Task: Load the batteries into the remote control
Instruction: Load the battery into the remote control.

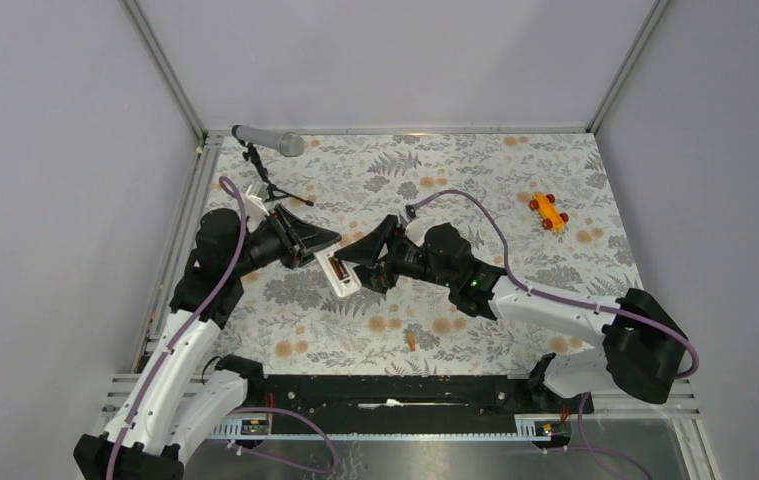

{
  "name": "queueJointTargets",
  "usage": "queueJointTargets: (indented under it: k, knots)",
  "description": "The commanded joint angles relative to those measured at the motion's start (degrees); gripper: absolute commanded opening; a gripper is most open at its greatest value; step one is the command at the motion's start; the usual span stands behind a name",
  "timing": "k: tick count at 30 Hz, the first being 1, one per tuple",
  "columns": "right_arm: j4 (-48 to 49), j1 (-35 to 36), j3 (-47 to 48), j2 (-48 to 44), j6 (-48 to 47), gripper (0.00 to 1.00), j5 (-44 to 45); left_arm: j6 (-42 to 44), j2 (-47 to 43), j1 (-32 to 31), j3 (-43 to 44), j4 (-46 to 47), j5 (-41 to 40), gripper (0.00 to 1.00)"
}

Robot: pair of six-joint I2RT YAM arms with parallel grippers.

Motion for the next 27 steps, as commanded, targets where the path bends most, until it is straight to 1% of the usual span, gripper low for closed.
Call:
queueJointTargets:
  k: [1, 6, 8, 10, 14, 16, 19, 21, 23, 27]
  knots:
    - [1.7, -0.6, -0.3, -1.9, -3.3, 0.73, 0.6, 0.6, -0.3, 0.0, 1.6, 2.5, -0.5, 0.00]
    - [-0.3, -0.6, 0.8, -2.2, -7.8, 0.73, -0.2, 0.5, 0.0, 0.1, 2.0, 2.1, -0.7, 0.00]
    - [-0.9, -0.6, 1.3, -2.1, -10.1, 0.74, -0.6, 0.5, 0.2, 0.1, 2.1, 2.1, -0.6, 0.00]
    - [-2.0, -0.6, 1.4, -2.4, -11.6, 0.78, -0.2, 0.6, 0.2, 0.1, 2.2, 1.9, -0.7, 0.00]
    - [-0.5, -0.7, 0.9, -3.6, -13.0, 0.91, 0.2, 1.6, 0.1, 0.1, 1.9, 1.2, -1.3, 0.00]
    - [-0.5, -1.0, 1.1, -4.6, -13.9, 0.94, 0.1, 2.9, 0.1, 0.1, 1.8, 0.1, -2.3, 0.00]
    - [-2.2, -1.9, 1.6, -6.0, -15.9, 0.96, -0.3, 5.0, 0.2, 0.2, 1.6, -1.3, -3.4, 0.00]
    - [-4.4, -2.4, 2.5, -6.6, -18.5, 0.96, -0.9, 5.3, 0.0, 0.3, 1.2, -0.9, -3.4, 0.00]
    - [-9.0, -2.5, 4.3, -7.1, -22.9, 0.97, -1.0, 5.7, -0.2, 0.4, 1.1, -1.0, -3.7, 0.00]
    - [-18.2, -2.7, 7.1, -9.1, -31.3, 0.97, 2.4, 8.6, -0.7, 0.6, 1.9, -3.3, -5.2, 0.00]
